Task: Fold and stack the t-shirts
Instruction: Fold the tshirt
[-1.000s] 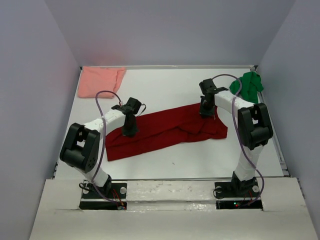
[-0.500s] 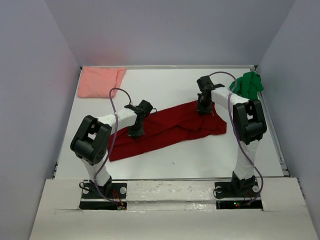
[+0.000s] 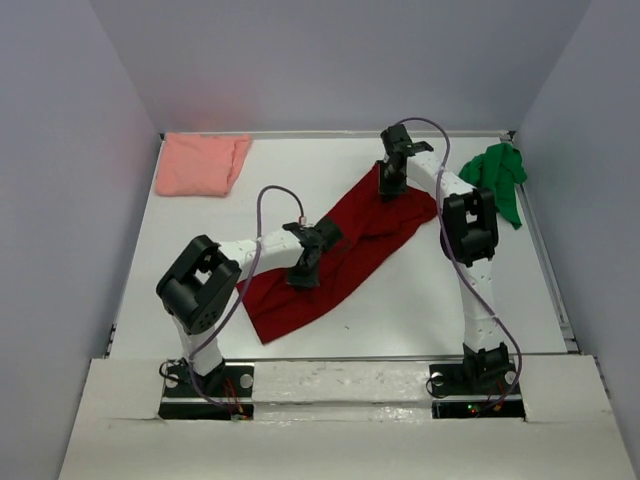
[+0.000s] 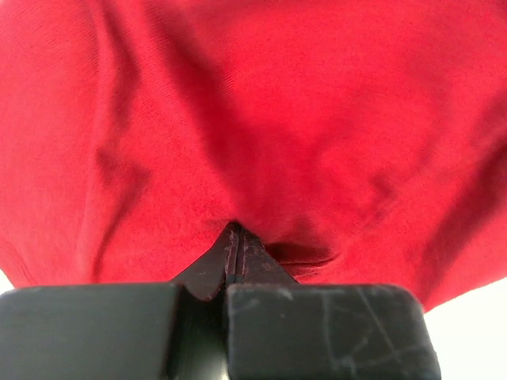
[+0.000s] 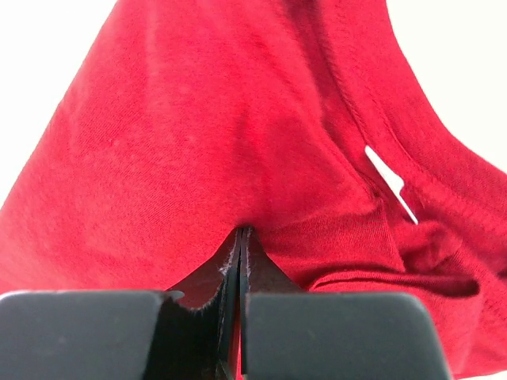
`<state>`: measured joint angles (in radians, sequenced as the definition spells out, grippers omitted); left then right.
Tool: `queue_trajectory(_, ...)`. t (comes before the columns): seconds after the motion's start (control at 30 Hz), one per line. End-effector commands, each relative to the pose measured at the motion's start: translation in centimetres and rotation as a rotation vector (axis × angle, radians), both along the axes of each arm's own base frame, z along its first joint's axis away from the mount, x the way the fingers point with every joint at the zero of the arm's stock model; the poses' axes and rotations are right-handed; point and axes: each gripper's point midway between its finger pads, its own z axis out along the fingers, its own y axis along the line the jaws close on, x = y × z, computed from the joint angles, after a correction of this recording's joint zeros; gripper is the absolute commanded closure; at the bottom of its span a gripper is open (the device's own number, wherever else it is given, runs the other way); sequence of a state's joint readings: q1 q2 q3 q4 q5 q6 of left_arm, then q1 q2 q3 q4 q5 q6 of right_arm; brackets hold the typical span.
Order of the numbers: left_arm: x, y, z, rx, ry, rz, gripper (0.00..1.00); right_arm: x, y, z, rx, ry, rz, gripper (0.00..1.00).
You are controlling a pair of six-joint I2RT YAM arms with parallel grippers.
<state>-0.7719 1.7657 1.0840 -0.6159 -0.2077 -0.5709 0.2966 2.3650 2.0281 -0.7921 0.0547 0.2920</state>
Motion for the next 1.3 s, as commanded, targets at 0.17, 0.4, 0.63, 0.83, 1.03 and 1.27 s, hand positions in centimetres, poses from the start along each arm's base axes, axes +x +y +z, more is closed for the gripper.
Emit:
queue_trajectory(0.17,-9.5,-13.9,-1.1,-0.297,0.303,-0.175,1.00,1.6,3.0,-2.1,0.059,0.062,0.199,1.00)
queue_trajectory(0.4,-12.1,-22.1,0.7,-0.392,0.319,-0.282,1.00,3.5,3.7,-0.9,0.062,0.000,0.288,1.00)
queue_trajectory(0.63,-11.5,-24.1,2.7,-0.410,0.263,-0.288,1.00,4.2,3.9,1.6,0.055,-0.076,0.340,1.00)
queue_trajectory(0.83,-8.6,-22.7,4.2,-0.328,0.123,-0.242,1.00,4.0,4.0,5.2,0.075,-0.141,0.334,1.00)
queue_trajectory(1.03,-5.8,-20.8,6.4,-0.273,-0.050,-0.171,1.00,3.8,2.5,10.3,0.020,-0.228,0.294,1.00)
queue_trajectory(1.27,-3.6,-17.6,7.1,-0.142,-0.176,-0.126,1.00,1.2,-0.4,11.8,-0.067,-0.211,0.202,0.87)
